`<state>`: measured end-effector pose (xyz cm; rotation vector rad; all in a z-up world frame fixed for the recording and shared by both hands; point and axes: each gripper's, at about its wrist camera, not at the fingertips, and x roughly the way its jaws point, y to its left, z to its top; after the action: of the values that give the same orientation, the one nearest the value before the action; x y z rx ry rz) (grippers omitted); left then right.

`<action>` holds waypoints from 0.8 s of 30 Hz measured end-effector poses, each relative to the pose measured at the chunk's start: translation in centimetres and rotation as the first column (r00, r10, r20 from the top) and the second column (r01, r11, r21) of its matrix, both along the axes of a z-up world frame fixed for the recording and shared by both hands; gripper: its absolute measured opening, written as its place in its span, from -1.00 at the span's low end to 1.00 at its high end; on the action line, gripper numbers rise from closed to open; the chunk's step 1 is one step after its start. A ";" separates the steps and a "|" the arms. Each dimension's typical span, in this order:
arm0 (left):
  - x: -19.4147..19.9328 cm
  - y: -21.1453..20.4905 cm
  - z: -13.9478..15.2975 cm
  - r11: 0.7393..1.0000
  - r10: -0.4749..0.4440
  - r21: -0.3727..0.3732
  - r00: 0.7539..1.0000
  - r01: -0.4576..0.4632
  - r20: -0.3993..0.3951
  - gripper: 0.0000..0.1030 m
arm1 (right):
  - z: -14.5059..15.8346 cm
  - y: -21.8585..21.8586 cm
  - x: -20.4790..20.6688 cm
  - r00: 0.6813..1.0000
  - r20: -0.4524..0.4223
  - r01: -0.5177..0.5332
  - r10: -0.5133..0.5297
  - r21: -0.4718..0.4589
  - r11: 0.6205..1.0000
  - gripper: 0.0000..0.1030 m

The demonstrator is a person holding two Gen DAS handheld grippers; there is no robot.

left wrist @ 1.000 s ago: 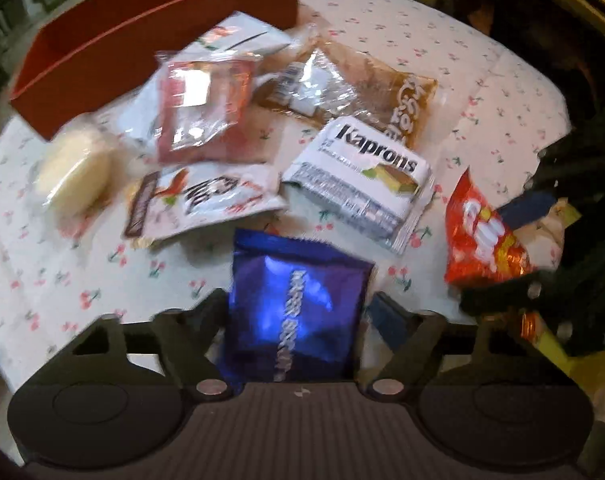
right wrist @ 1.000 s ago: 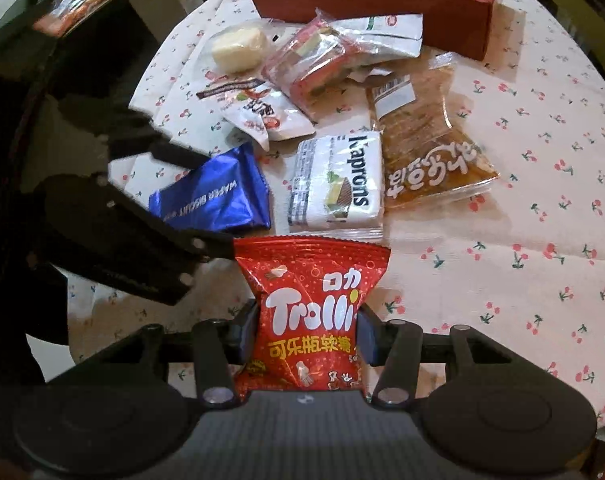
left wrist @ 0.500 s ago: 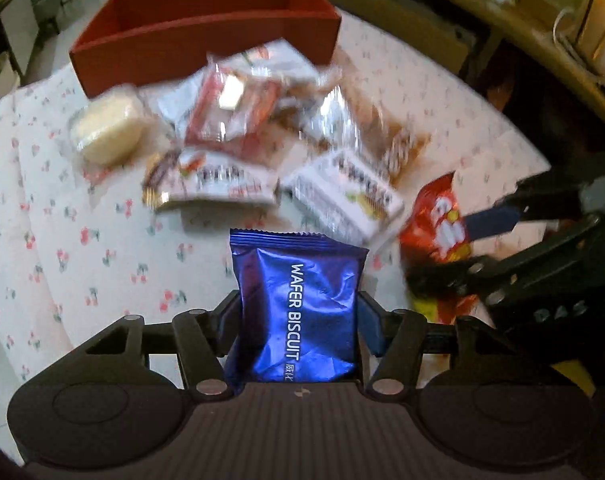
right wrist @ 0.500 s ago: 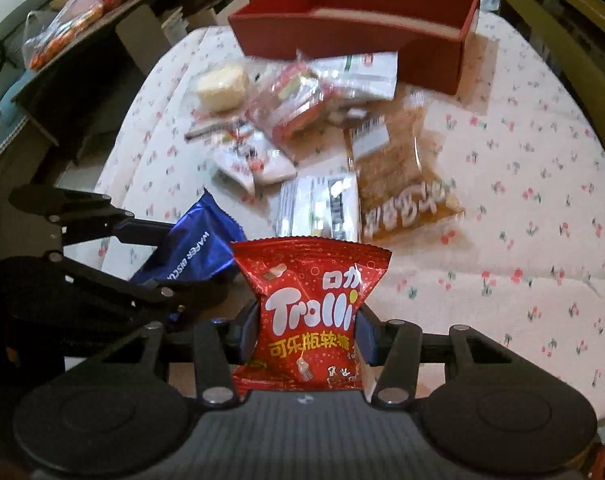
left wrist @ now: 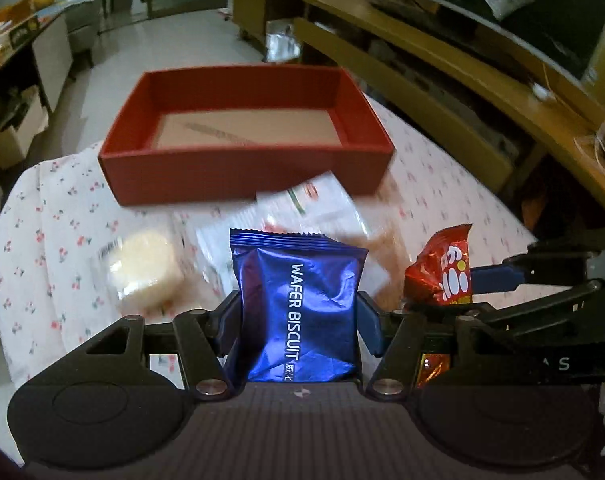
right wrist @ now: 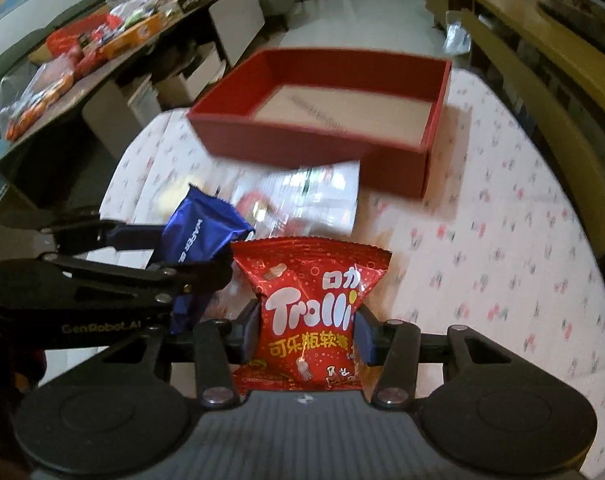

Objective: Organize snacks
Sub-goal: 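Carry both packs into the red tray and open both tools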

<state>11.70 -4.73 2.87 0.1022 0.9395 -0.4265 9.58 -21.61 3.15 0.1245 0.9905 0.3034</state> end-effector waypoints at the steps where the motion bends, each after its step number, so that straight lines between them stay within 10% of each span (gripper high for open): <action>1: 0.5 0.0 0.2 1.000 0.011 -0.004 1.000 -0.011 0.005 0.28 | 0.2 -0.1 0.7 1.000 0.007 0.005 -0.005 -0.002 1.000 0.25; 24: 13.4 -2.5 2.7 0.988 0.134 0.053 0.971 -0.147 0.200 0.25 | 2.5 -1.1 15.6 0.985 0.133 0.123 -0.114 -0.064 0.990 0.23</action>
<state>25.08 -7.23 5.61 0.1354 0.7616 -0.2489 25.16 -22.74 5.68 0.0967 0.8606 0.1642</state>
